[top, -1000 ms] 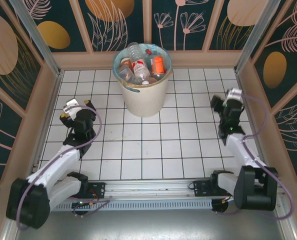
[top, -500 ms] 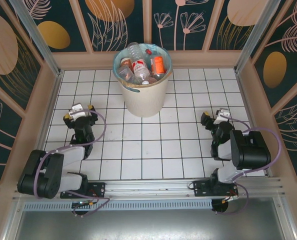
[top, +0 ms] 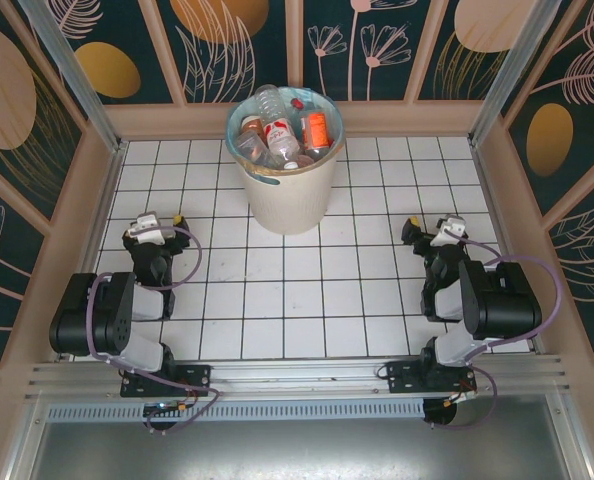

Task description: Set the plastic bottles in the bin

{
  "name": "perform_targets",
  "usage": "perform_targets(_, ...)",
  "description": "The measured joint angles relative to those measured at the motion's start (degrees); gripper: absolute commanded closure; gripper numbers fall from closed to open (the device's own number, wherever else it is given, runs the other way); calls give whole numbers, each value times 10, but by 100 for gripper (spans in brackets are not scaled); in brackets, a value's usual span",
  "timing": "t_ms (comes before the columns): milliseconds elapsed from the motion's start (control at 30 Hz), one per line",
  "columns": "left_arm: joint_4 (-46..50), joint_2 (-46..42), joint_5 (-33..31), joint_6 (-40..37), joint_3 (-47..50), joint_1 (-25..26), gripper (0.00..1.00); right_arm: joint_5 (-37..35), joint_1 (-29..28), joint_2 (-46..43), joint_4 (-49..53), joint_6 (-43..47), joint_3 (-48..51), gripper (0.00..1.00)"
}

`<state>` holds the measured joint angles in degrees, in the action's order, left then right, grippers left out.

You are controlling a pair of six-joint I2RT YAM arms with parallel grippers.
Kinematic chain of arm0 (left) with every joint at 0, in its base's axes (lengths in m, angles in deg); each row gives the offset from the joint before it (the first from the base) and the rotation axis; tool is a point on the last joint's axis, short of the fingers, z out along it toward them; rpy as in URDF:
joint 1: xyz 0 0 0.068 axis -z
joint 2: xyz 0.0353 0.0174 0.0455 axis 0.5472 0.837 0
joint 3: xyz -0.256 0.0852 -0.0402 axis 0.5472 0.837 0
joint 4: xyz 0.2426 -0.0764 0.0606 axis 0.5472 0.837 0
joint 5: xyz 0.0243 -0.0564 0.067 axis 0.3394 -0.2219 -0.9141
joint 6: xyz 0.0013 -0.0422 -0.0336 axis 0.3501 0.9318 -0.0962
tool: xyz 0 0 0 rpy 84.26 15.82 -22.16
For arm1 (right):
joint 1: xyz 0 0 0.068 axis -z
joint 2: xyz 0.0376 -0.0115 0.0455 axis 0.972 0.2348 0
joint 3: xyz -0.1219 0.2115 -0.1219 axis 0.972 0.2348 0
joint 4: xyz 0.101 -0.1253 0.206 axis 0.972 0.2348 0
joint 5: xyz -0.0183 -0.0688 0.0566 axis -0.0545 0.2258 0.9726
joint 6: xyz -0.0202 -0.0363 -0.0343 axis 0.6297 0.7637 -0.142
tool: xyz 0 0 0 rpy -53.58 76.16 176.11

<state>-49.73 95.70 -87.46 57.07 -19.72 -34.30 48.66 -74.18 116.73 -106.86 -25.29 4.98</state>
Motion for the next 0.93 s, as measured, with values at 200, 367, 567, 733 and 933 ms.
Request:
perform_targets(200, 9, 0, 42, -4, -9, 0, 1, -8, -7, 0, 13, 1, -19, 1)
perform_targets(367, 10, 0, 66, -7, -17, 0, 1, -9, -7, 0, 19, 1, -19, 1)
perform_targets(567, 16, 0, 77, -9, -17, 0, 1, -9, -7, 0, 20, 1, -19, 1)
perform_targets(733, 16, 0, 78, -9, -17, 0, 1, -9, -7, 0, 20, 1, -19, 1)
perform_targets(933, 16, 0, 78, -9, -17, 0, 1, -9, -7, 0, 21, 1, -19, 1)
